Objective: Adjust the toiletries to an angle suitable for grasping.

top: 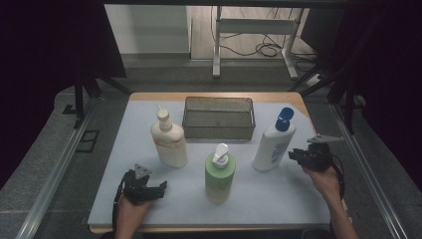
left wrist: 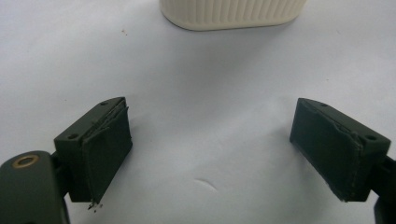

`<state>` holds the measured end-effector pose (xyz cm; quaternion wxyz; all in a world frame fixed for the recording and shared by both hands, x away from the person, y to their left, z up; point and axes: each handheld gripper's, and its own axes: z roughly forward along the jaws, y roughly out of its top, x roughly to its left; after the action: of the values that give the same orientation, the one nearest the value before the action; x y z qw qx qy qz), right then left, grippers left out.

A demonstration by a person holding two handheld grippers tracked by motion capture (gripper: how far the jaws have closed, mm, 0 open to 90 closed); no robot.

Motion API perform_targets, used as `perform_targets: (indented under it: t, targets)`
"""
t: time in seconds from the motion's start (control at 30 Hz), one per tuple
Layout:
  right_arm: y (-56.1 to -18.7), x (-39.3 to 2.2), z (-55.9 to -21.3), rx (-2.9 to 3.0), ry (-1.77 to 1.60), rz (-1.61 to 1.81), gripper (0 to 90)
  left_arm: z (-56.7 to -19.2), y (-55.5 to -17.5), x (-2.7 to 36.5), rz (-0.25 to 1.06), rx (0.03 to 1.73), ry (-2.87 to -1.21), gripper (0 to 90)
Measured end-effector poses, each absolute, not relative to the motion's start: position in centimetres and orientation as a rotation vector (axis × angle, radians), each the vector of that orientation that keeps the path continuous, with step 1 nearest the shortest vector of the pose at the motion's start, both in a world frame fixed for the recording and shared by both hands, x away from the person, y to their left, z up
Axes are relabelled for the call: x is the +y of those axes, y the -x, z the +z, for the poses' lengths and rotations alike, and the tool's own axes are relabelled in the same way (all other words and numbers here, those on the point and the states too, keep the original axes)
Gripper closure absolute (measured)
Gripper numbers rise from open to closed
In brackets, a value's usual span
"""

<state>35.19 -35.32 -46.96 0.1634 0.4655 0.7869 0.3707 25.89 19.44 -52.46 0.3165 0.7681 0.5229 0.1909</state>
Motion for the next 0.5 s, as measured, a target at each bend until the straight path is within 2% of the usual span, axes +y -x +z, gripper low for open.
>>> perform_targets:
  t: [0.2,0.5]
  targets:
    - [-36.5,-34.9,-47.2,2.264,-1.315,1.073,88.7,-52.5,-25.9,19.4,0.503,1.377,-2.024,12.1]
    - [-38.9,-33.7,-48.7,2.283,-1.333,1.057,89.1,-52.5,-25.9,19.4,0.503,1.376,-2.024,12.1]
